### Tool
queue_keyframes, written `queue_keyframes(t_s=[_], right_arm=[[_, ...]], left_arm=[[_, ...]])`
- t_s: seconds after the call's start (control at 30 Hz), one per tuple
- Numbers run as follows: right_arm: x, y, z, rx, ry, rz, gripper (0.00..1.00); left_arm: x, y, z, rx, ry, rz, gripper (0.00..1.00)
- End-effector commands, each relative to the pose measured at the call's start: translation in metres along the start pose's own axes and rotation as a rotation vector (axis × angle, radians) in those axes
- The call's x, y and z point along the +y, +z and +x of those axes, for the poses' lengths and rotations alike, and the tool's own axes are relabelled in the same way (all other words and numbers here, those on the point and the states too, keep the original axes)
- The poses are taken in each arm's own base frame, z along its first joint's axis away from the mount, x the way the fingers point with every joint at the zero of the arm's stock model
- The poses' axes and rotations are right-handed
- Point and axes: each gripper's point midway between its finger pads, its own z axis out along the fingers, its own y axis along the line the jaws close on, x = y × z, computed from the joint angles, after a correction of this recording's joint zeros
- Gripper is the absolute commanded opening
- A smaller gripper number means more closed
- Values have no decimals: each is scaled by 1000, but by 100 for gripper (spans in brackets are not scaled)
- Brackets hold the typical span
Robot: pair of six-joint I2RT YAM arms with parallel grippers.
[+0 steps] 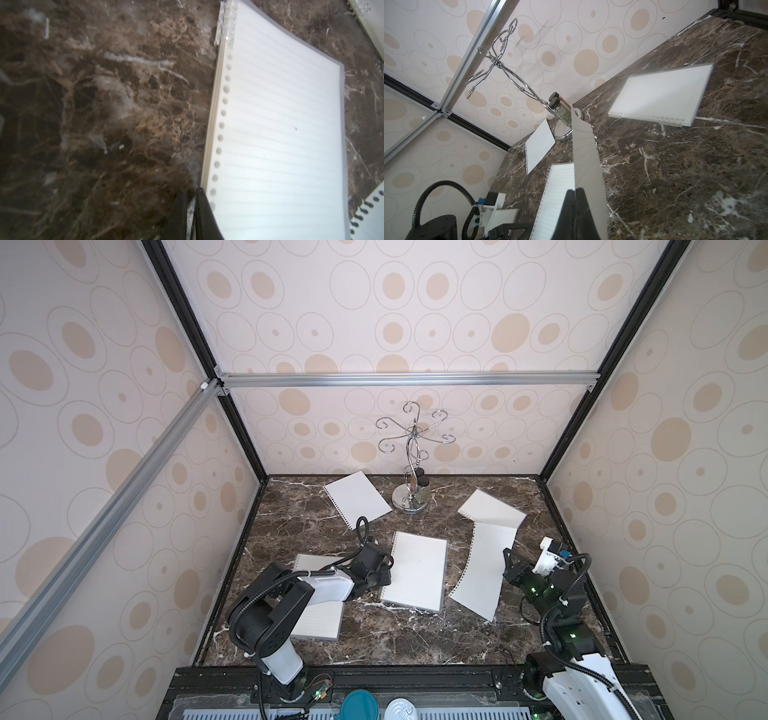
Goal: Tear off pages from different notebooks
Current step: Adjust the notebook at the center of the board.
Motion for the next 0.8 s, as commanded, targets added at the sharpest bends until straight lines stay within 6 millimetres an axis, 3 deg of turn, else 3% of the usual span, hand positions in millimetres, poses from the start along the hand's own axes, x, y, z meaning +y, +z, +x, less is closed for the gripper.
queue_keyframes(t_s=[0.0, 0.17, 0.43, 0.57, 0.77], right_arm=[[22, -1, -20, -34, -12, -58, 0], [33, -5, -34, -64, -38, -77, 0], [44, -19, -53, -115, -94, -64, 0], [50, -25, -60, -132, -109, -72, 0], [44, -3, -57, -121, -92, -72, 0]], left_arm=[[-8, -16, -5, -31, -41, 49, 14], [-20, -22, -6, -36, -34, 118, 17], [-6, 6, 0, -5, -12, 15, 12], [-14, 16, 4, 27, -9, 39, 9], [-33, 8, 3, 19, 9, 97, 9]])
